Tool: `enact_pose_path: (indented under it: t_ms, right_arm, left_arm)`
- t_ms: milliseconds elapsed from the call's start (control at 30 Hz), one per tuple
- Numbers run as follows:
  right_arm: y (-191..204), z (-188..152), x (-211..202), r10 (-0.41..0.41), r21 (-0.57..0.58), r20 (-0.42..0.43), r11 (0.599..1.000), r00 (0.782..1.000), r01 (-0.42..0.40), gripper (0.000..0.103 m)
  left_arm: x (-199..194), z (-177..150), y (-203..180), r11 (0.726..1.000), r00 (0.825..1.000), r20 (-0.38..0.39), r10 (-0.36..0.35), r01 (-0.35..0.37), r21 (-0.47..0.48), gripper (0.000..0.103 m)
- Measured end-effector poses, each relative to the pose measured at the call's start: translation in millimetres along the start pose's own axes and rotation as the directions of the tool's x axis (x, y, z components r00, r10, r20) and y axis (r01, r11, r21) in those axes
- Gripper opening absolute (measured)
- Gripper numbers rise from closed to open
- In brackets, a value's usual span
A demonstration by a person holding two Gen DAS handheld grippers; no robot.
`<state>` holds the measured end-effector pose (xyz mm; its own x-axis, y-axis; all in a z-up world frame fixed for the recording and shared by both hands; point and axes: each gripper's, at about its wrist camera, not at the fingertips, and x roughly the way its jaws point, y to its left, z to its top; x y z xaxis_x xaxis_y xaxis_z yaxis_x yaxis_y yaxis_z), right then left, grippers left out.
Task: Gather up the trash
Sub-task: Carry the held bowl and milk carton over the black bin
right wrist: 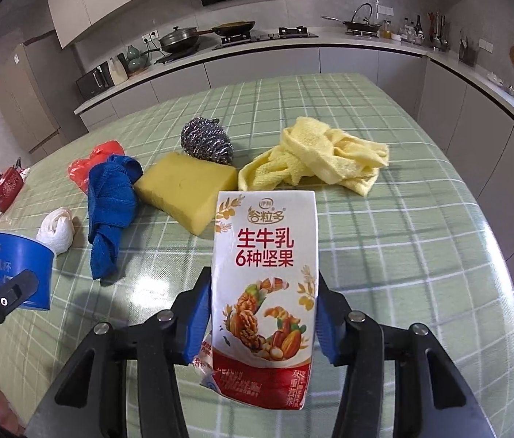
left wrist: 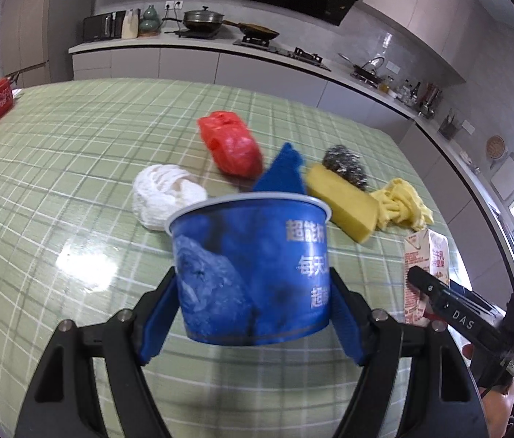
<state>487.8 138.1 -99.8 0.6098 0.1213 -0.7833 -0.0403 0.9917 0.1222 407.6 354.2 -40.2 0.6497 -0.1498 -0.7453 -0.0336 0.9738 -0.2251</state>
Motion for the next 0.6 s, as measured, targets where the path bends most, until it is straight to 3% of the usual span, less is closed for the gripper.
enact_pose_path:
  t_ms: [600]
  right_arm:
    - [-88, -26, -58, 0.022, 0.012, 0.043, 1.000, 0.999, -0.023, 0.052]
  left_arm:
    - [-9, -48, -101, 0.998, 0.999, -0.005, -0.036, 0.036, 0.049, 0.076]
